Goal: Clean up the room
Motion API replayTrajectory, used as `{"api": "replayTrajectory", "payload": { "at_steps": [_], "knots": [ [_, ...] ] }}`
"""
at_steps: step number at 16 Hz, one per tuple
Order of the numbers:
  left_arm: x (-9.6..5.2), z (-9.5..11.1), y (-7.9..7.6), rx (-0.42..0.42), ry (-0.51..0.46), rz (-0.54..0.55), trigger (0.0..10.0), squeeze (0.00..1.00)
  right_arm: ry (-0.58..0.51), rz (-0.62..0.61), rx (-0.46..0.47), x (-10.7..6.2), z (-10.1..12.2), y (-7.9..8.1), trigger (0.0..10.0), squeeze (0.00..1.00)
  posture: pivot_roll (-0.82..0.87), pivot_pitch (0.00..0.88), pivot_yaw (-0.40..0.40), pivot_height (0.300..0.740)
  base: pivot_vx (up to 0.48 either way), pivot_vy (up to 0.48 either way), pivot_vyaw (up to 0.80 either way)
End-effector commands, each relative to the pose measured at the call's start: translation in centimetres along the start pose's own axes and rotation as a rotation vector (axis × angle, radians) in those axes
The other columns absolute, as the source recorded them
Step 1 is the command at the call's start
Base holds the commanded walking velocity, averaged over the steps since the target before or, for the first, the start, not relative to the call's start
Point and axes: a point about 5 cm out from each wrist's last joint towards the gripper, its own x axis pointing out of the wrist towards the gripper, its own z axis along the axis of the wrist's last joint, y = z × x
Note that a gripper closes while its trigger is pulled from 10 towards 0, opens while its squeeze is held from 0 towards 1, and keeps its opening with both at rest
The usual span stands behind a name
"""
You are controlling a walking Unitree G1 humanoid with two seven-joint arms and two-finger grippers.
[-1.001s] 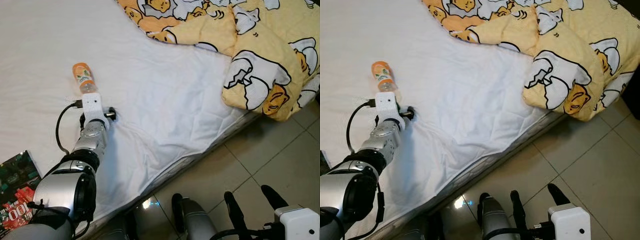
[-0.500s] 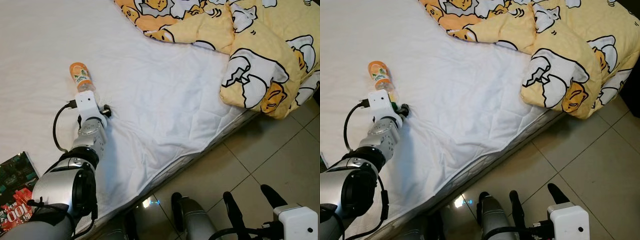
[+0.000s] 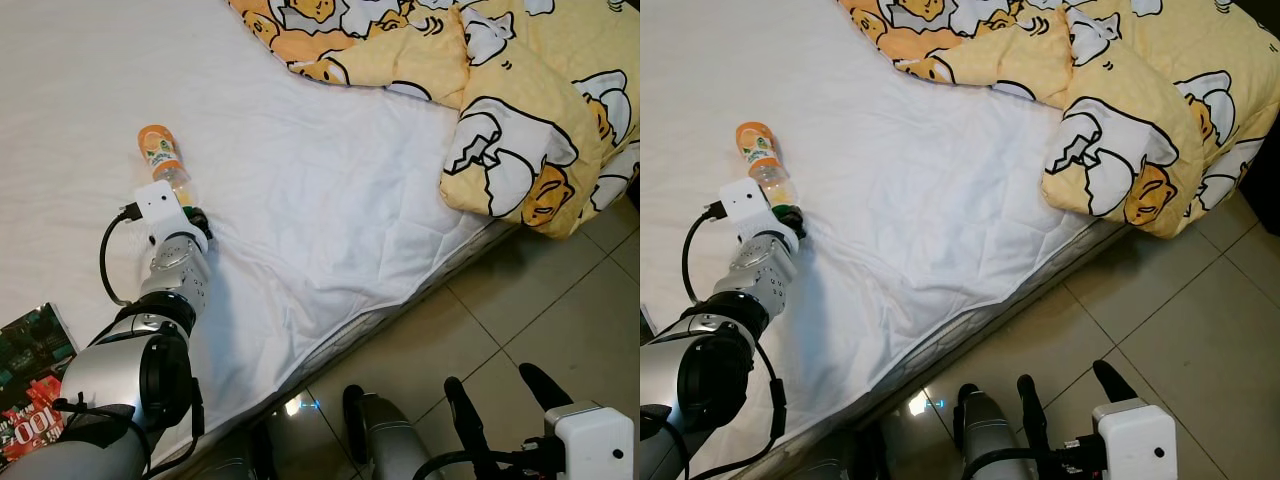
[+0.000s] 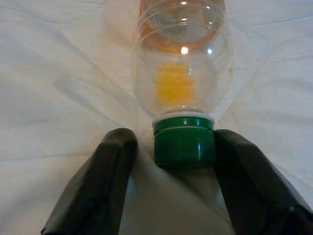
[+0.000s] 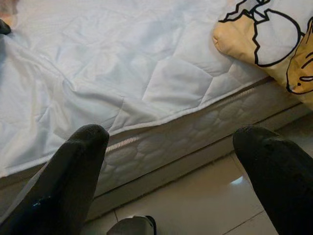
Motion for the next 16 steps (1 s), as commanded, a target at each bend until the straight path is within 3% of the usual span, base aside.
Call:
{"api": "replayTrajectory", "payload": {
  "at_steps": [1,4,7,10,13,16],
  "knots": [
    [-0.1,-0.8,0.0,-0.005,0.044,0.014,0.0,0.0,0.032,0.0,0.004,-0.2,-0.5,-0.1,10.0,0.0,-0.49,0.283,-0.014,0.74,0.0,0.0,0.0],
    [-0.2,-1.2,-0.4,0.002,0.077,-0.026,0.0,0.0,0.029,0.0,0.005,0.3,-0.7,-0.3,10.0,0.0,-0.47,0.267,-0.01,0.74,0.0,0.0,0.0],
    [0.2,1.5,-1.4,-0.015,-0.002,-0.086,0.0,0.0,-0.014,0.022,0.013,2.4,-1.3,-0.1,10.0,0.0,-0.41,0.198,0.026,0.74,0.0,0.0,0.0],
    [0.4,5.9,-2.3,0.05,-0.137,-0.193,0.0,0.0,-0.12,0.022,0.022,6.9,-1.0,-0.2,10.0,0.0,-0.35,0.092,0.054,0.74,0.0,0.0,0.0],
    [0.4,7.3,-2.0,0.059,-0.185,-0.208,0.0,0.0,-0.165,0.048,0.025,9.7,-1.1,0.5,10.0,0.0,-0.29,0.0,0.073,0.74,0.0,0.0,0.0],
    [0.1,7.3,-2.2,0.125,-0.254,-0.297,0.0,0.0,-0.227,0.016,0.036,13.5,-0.4,-1.0,10.0,0.0,-0.24,0.0,0.081,0.74,0.0,0.0,0.0]
  ]
}}
